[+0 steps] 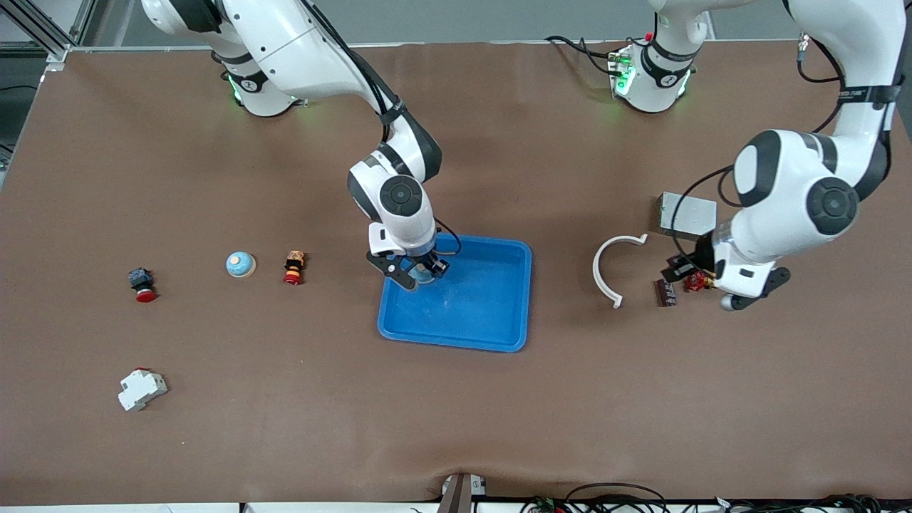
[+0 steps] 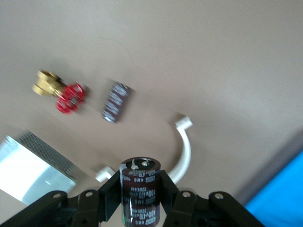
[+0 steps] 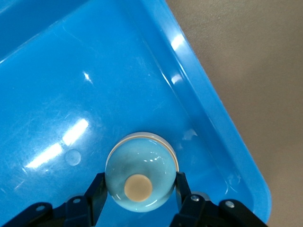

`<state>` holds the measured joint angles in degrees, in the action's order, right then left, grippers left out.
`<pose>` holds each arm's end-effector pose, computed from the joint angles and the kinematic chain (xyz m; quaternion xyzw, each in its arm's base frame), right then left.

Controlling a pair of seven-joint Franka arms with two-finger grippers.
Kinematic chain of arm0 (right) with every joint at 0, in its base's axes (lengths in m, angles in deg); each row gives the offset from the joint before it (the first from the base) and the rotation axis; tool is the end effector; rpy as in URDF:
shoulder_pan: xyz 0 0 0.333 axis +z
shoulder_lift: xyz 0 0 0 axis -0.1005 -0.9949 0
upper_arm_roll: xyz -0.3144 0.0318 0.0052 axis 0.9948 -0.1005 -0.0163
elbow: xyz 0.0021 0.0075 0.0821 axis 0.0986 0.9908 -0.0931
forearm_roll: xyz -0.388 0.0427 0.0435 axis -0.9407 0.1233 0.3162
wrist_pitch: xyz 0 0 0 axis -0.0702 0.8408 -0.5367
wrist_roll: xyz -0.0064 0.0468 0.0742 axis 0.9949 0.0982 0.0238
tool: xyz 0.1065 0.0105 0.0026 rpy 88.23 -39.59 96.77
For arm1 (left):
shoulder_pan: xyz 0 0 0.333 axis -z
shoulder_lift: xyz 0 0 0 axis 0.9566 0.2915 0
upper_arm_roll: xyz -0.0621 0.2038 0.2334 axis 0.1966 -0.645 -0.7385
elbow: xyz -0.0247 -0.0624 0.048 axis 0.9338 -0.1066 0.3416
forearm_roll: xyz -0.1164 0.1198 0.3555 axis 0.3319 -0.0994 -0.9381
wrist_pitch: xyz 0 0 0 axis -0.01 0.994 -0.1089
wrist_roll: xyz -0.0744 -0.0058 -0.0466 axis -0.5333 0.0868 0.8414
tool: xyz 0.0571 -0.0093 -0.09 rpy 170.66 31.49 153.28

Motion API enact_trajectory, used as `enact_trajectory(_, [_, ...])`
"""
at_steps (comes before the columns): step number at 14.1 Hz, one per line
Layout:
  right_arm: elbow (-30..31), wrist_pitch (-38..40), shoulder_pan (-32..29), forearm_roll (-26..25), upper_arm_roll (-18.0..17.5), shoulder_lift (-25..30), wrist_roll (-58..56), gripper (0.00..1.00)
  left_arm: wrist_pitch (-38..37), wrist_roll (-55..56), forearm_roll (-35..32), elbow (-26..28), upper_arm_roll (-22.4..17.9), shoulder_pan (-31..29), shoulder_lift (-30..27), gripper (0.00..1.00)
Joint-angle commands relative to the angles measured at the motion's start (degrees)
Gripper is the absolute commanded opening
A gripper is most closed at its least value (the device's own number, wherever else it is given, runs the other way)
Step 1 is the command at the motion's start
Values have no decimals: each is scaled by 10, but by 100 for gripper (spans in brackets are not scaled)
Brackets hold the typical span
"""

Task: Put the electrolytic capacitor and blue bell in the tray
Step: 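Lower the bell into the tray while the left gripper carries the capacitor over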

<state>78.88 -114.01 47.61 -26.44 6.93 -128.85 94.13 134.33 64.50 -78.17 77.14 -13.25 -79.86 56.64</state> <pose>0.5185 0.4420 0.1981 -0.9474 0.3198 -0.0020 0.0133 0.5866 -0.1034 0.3523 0.9643 0.2556 -0.0561 0.0392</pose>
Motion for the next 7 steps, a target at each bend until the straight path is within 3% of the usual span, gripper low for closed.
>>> enact_trajectory(1, [-10,-6,2,-10,0,-13,15,0,-6,89,-43,5,33,20,-7,0])
enact_trajectory(2, [-10,-6,2,-10,1,-13,17,0,-6,128,-66,1,35,41,-4,0])
enact_trajectory(3, [-12,-5,0,-10,0,-13,17,19,-6,165,-83,-5,35,64,2,0])
enact_trajectory(4, [-16,-3,-4,-9,0,-13,17,96,-6,195,-90,-12,35,84,14,0])
enact_trajectory(7, [-32,9,-5,-8,0,-10,10,100,-5,272,-106,-56,35,137,60,0])
